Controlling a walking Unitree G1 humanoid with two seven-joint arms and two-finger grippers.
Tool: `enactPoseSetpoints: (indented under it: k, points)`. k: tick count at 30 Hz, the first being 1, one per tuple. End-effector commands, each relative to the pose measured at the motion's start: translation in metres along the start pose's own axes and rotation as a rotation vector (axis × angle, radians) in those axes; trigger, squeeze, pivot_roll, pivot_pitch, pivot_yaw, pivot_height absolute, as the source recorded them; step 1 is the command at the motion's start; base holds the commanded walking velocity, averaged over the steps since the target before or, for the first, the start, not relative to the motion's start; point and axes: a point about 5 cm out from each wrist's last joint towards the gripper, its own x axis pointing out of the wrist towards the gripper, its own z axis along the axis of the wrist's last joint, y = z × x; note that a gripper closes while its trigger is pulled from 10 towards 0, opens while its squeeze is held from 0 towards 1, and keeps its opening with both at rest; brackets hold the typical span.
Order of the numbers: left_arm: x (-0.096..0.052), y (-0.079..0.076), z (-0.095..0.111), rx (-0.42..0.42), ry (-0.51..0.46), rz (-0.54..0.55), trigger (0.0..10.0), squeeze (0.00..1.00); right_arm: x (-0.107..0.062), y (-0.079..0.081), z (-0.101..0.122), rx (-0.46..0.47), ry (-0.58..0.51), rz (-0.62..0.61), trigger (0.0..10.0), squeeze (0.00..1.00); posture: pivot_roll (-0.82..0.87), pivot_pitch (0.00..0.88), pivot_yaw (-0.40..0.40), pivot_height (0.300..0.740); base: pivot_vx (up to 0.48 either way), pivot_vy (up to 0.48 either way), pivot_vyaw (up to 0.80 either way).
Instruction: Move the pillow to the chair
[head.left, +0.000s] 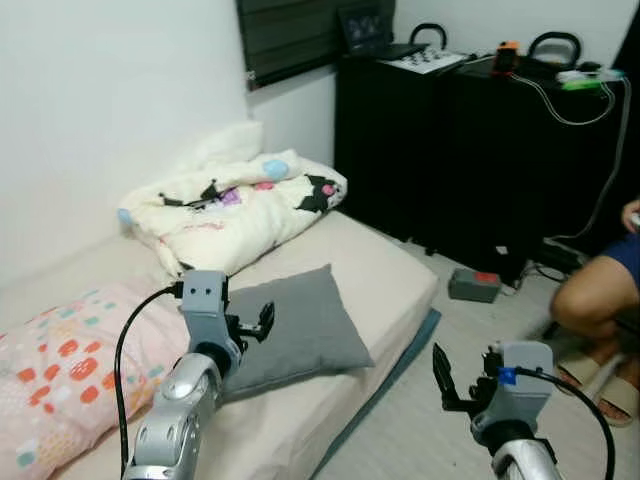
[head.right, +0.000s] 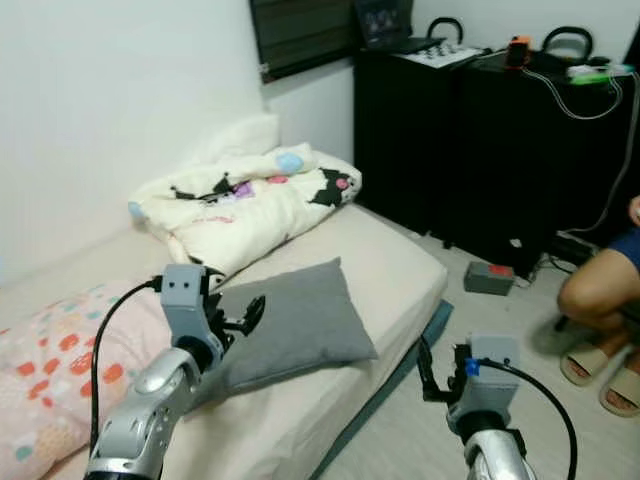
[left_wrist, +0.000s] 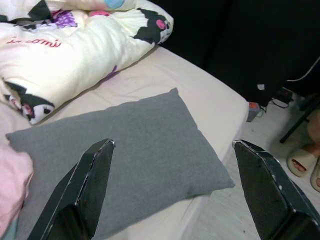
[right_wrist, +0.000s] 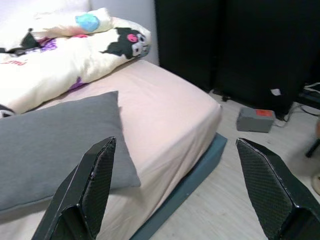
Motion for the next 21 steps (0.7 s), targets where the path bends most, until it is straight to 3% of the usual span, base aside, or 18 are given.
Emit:
enactPoseSetpoints:
  k: [1,4,11,17,21]
  points:
    - [-0.0019,-0.0011,-0.0031,0.006,0.007,-0.012,10.0,0.0,-0.0011,-0.0011,-0.0012,0.013,0.0,-0.001,10.0,0.0,-0.1,0.0,0.019,0.74,0.0,-0.48,0.0]
    - [-0.0017,-0.001,-0.003,-0.004,0.007,-0.01,10.0,0.0,-0.0014,-0.0003,-0.0018,-0.009,0.008,0.008,10.0,0.0,-0.1,0.001,0.019,0.74,0.0,-0.411,0.53]
    - [-0.0017,-0.0012,-0.0019,-0.009,0.0,-0.014,10.0,0.0,-0.0013,-0.0011,-0.0014,0.012,0.003,0.005,10.0,0.0,-0.1,0.007,0.014,0.74,0.0,0.0,0.8]
    - [-0.001,-0.0014,-0.0016,-0.006,0.0,-0.017,10.0,0.0,-0.0009,-0.0022,-0.0009,0.021,0.002,0.0,10.0,0.0,-0.1,0.009,0.012,0.74,0.0,0.0,0.0]
    - [0.0001,-0.0033,-0.0016,0.012,0.008,-0.038,10.0,0.0,-0.0001,-0.0021,0.0001,0.021,0.0,0.001,10.0,0.0,-0.1,0.011,0.011,0.74,0.0,-0.345,0.0]
